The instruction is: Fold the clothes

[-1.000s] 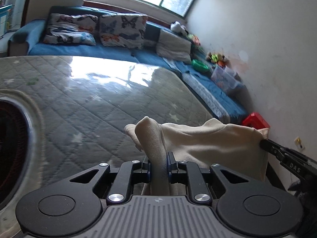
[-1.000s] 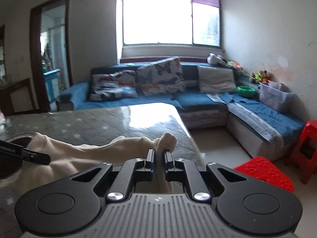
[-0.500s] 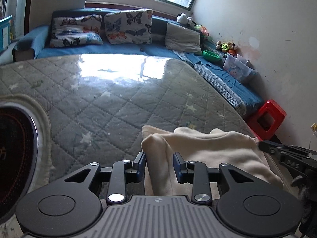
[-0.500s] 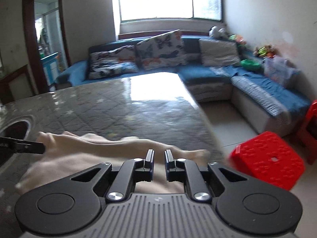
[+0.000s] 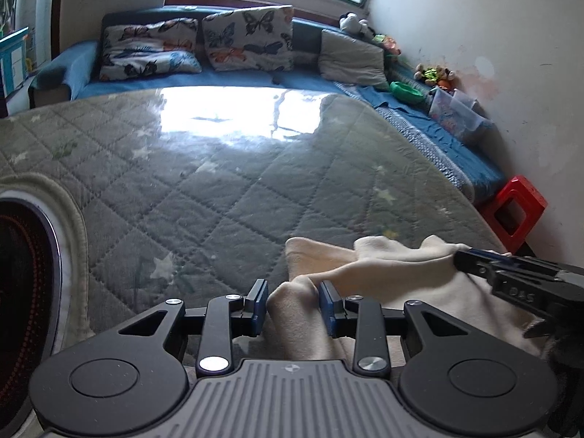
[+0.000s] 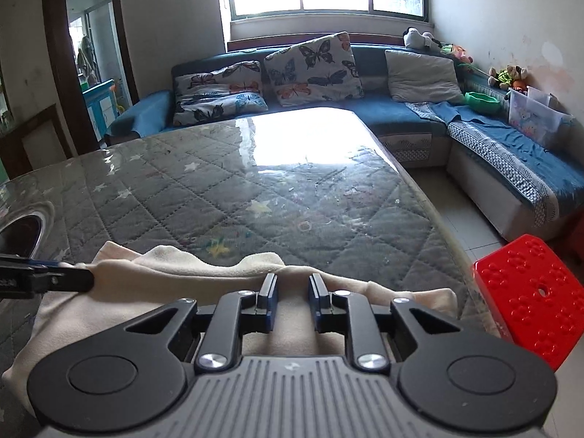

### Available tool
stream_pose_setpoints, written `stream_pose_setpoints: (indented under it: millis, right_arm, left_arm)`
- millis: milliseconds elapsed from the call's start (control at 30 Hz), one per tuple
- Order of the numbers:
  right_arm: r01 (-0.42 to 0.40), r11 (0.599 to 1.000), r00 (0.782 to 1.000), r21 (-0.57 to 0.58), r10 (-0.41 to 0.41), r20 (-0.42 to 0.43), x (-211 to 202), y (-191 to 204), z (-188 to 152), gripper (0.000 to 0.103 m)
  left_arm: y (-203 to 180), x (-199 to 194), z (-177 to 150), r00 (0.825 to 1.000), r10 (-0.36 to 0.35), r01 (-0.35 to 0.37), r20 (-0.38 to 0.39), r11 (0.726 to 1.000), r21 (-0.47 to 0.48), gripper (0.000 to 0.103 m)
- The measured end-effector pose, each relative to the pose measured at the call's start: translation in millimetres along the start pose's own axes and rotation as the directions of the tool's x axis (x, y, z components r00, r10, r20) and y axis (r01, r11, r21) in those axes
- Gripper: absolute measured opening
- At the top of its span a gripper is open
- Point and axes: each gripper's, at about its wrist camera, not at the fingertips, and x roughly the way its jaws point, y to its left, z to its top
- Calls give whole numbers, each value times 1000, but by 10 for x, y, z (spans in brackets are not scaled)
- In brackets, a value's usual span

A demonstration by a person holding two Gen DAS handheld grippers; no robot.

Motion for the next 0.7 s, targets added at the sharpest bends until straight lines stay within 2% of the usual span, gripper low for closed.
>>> stream_pose_setpoints:
  millis: [133, 200, 333, 400, 633, 700]
  right_arm:
    - [4, 1000, 1000, -22, -4, 14, -102, 36, 1, 27]
    - [-5, 1000, 1000, -30, 6, 17, -170, 66, -17, 34]
    - [-31, 998, 999, -49, 32, 14, -335, 152, -101, 40]
    - [-41, 998, 999, -51, 42, 18, -415, 167, -151, 48]
    - [-21, 998, 999, -55, 23, 30, -723, 220, -474, 48]
    - [-15, 998, 999, -56, 17, 33, -811, 236, -567, 45]
  left_arm:
    - [-6, -83, -18, 1000, -6, 6, 15, 1000, 3, 38]
    - [-8, -140, -20, 1000, -9, 9, 21, 1000, 7, 43]
    - [-48, -295, -95, 999, -5, 4, 40, 999, 33, 46]
    - [-76, -381, -164, 999, -3, 1, 49, 999, 52, 52]
    - [-183, -603, -466, 998, 4, -10, 65, 995, 103, 56]
    - [-200, -621, -540, 998, 5, -11, 60, 994, 109, 58]
